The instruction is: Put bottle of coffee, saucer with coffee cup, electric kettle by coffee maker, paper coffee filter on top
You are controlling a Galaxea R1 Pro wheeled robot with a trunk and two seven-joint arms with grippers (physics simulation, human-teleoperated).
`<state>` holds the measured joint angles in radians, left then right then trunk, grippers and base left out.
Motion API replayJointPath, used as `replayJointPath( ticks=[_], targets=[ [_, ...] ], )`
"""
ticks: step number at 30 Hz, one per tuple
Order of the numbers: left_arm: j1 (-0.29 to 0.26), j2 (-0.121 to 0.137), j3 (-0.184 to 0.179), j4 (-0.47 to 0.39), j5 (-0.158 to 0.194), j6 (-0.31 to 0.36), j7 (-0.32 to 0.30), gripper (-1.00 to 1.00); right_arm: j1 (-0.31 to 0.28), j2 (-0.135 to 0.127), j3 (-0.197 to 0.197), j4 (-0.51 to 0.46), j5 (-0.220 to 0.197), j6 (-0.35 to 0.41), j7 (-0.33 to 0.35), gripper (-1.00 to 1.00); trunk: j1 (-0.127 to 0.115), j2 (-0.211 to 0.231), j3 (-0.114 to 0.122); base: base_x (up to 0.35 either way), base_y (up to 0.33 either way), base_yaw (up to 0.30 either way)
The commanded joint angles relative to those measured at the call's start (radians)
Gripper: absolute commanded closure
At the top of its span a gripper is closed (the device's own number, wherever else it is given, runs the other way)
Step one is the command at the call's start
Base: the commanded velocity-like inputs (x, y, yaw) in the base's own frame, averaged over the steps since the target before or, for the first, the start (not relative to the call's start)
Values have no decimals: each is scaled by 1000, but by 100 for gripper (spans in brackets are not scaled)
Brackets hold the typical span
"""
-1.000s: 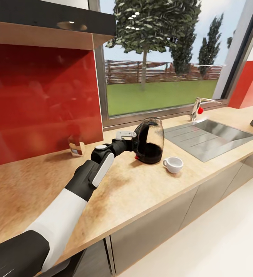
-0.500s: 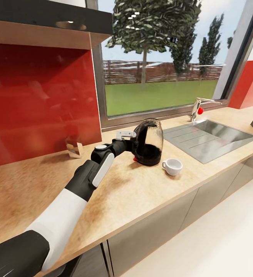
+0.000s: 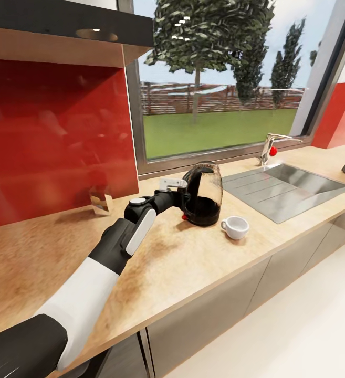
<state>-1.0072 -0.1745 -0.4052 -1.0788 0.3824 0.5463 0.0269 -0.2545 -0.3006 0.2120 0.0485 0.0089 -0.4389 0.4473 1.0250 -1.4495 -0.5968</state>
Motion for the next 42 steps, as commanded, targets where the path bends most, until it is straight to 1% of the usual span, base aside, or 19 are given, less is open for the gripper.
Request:
replayJointPath(
  ticks=[1, 3, 9, 42],
  targets=[
    [-1, 0, 0, -1, 6, 4, -2, -100, -2, 0, 3, 4, 1, -8, 1, -100, 0, -1, -1, 0, 0, 0],
    [-1, 0, 0, 0, 6, 4, -12, -100, -2, 0, 3, 4, 1, -8, 1, -100, 0, -1, -1, 0, 0, 0],
    [-1, 0, 0, 0, 6, 4, -18, -100, -2, 0, 3, 4, 1, -8, 1, -100, 0, -1, -1, 0, 0, 0],
    [-1, 0, 0, 1, 6, 4, -18, -100, -2, 0, 3, 4, 1, -8, 2, -100, 0, -1, -1, 29, 0, 0]
  ],
)
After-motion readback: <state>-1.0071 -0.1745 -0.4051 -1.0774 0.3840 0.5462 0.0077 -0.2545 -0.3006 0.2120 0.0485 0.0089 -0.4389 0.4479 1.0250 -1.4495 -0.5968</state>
